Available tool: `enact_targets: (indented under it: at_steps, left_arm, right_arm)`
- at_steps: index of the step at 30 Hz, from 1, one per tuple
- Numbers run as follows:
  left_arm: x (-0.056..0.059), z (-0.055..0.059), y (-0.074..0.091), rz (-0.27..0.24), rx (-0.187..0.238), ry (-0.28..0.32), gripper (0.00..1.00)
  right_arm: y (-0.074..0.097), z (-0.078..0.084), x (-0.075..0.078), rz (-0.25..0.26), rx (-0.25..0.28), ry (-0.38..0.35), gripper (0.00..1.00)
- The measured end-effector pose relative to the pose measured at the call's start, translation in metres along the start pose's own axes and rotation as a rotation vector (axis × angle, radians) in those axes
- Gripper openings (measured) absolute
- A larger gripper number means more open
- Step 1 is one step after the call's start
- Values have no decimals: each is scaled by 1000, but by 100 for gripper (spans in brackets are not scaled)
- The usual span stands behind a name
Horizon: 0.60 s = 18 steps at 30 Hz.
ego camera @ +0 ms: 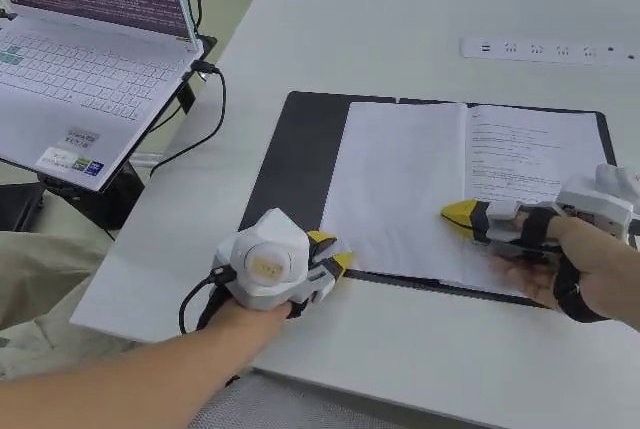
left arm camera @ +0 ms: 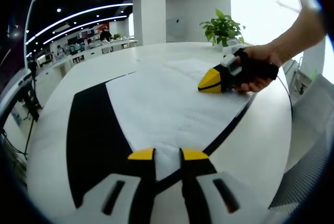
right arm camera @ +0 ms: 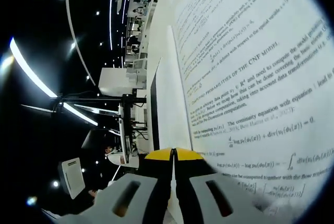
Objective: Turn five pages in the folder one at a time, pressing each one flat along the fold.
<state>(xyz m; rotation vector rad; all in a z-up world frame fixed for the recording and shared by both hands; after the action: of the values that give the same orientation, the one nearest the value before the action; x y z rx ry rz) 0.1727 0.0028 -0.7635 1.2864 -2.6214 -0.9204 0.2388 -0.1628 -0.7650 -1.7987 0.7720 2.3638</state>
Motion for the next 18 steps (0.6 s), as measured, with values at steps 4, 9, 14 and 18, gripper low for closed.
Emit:
enact_targets:
  at_steps: [4, 9, 14, 18]
  left_arm:
    - [1, 0, 0, -1, 0, 3, 16]
    - [1, -1, 0, -1, 0, 3, 16]
    - [1, -1, 0, -5, 0, 7, 16]
    - [1, -1, -1, -5, 0, 8, 16]
  right_arm:
    - [4, 10, 6, 8, -28, 5, 0]
    - [11, 28, 12, 10, -56, 7, 0]
    - [18, 43, 16, 2, -75, -10, 0]
    - [22, 57, 20, -1, -94, -19, 0]
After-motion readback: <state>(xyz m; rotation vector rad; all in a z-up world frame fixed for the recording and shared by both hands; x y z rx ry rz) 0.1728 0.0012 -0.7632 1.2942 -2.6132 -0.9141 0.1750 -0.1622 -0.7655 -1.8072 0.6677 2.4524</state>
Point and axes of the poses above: the centre of the closed fingertips' face, and the gripper's own axes: y roughly backward along the fingers, x roughly to its right, z roughly out of its underside, the point moved 4 cm from there along y, roughly backward along the fingers, and after that the axes turned 14 degrees about -y, right-handed, at the moved point
